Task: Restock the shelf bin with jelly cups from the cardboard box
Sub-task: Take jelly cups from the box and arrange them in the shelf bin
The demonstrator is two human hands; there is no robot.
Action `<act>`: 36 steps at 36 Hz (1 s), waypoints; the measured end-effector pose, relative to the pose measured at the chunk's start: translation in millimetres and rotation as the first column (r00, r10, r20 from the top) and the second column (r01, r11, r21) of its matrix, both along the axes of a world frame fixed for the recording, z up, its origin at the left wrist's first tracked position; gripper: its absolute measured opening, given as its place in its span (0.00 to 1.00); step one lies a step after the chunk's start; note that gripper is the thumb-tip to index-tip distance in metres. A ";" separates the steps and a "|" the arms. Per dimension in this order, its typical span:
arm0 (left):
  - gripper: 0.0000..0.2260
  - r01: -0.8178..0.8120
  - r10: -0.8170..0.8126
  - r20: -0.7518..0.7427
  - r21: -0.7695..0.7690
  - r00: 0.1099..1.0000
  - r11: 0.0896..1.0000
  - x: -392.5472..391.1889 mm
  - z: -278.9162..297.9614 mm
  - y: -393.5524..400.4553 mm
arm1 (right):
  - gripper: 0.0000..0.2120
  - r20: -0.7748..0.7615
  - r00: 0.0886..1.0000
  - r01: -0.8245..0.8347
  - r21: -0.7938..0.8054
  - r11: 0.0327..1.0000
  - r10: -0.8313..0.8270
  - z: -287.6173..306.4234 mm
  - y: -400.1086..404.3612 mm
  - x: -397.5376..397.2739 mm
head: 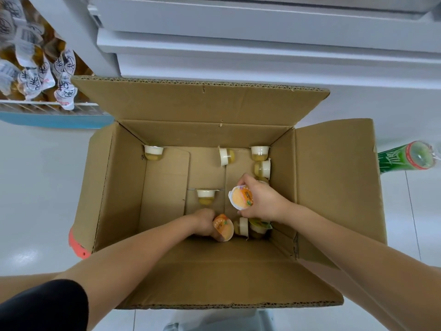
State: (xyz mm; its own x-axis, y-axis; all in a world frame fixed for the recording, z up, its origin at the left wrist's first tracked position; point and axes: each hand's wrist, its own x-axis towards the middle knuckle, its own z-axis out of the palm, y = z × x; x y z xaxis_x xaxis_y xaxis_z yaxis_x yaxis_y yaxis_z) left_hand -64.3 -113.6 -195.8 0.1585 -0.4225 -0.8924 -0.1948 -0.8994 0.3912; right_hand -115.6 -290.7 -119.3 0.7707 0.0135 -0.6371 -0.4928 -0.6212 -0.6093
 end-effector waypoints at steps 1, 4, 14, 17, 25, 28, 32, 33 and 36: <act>0.24 -0.034 0.034 0.015 0.001 0.999 0.999 -2.6 0.9 -0.9 | 0.26 -0.003 1.000 -0.001 -0.004 1.000 0.001 1.3 -0.7 -1.5; 0.17 -0.243 0.245 0.045 -0.052 0.968 0.969 -10.1 6.0 -5.6 | 0.25 0.005 1.000 0.000 -0.006 1.000 0.000 9.8 -2.2 -4.3; 0.17 -0.826 0.728 -0.390 -0.238 0.564 0.512 48.4 132.0 -33.0 | 0.24 -0.014 0.986 -0.166 -0.119 0.979 0.165 106.3 -10.8 8.2; 0.13 -0.729 0.634 -0.361 -0.338 0.684 0.595 60.5 198.7 -34.6 | 0.31 0.100 0.983 -0.125 -0.236 0.964 0.152 158.5 -5.3 14.7; 0.25 -0.588 0.489 -0.329 -0.505 0.808 0.632 52.6 342.1 -10.4 | 0.38 0.493 0.864 -0.007 -0.196 0.981 0.105 276.3 17.9 8.9; 0.35 -0.601 0.478 -0.368 -0.559 0.798 0.572 44.6 362.4 -3.7 | 0.32 0.583 0.813 0.047 -0.059 0.997 -0.004 287.7 25.0 4.6; 0.29 -0.660 0.504 -0.431 -0.555 0.749 0.506 34.5 372.6 -7.2 | 0.35 0.646 0.763 0.078 -0.085 0.993 -0.005 289.5 28.2 6.1; 0.31 -0.682 0.521 -0.444 -0.544 0.728 0.489 34.2 372.4 -7.8 | 0.35 0.651 0.759 0.071 -0.082 0.994 0.000 289.0 27.6 6.4; 0.31 -0.739 0.558 -0.488 -0.498 0.671 0.454 36.3 367.3 -7.2 | 0.35 0.667 0.745 0.035 -0.074 0.997 0.023 283.5 29.1 6.7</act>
